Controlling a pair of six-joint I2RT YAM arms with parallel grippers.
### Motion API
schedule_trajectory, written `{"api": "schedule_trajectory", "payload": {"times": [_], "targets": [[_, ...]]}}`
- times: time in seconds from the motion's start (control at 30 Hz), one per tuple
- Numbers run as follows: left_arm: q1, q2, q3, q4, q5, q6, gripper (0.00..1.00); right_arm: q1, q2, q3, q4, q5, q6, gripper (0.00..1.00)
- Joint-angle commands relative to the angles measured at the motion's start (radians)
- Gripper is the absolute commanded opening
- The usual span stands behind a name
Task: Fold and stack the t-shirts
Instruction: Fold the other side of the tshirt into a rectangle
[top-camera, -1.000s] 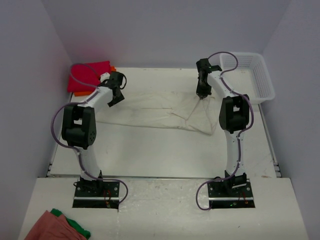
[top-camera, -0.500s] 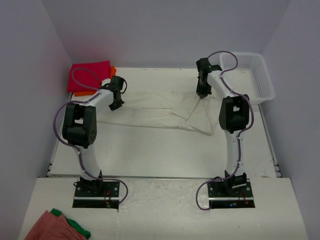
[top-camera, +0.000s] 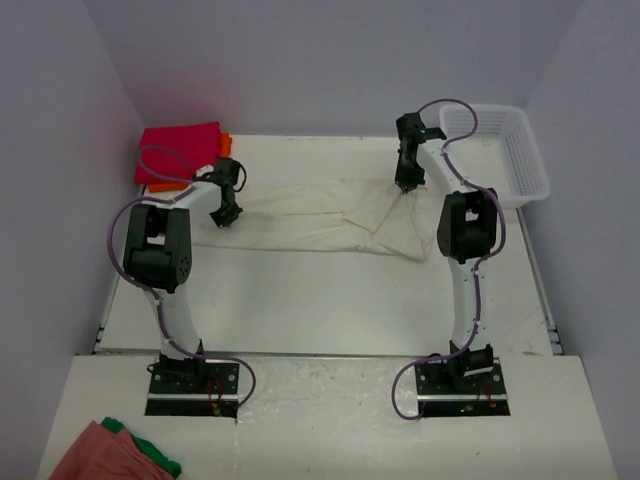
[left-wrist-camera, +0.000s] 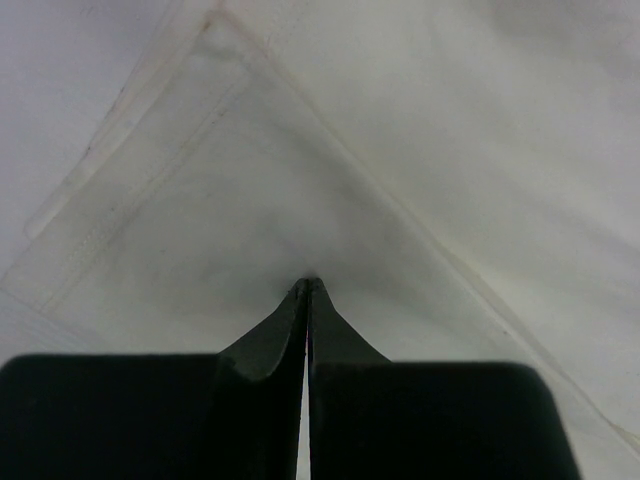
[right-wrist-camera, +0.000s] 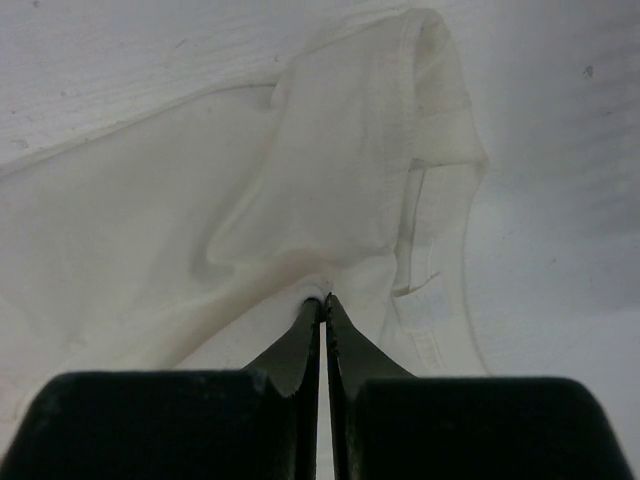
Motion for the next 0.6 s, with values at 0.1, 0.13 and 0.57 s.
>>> {"api": "schedule_trajectory", "payload": {"times": [0.1, 0.13, 0.57], "targets": [[0.026, 0.029, -0.049, -0.008, -0.019, -0.029, 0.00, -0.007, -0.038, 0.049, 0.037, 0.016, -0.043, 0.00], [0.026, 0.029, -0.052, -0.002, -0.021, -0.033, 0.00, -0.008, -0.047, 0.055, 0.040, 0.021, -0.045, 0.00], [0.028, 0.032, -0.046, 0.007, -0.010, -0.027, 0.00, 0.015, -0.139, 0.087, 0.051, -0.002, -0.069, 0.00]]}}
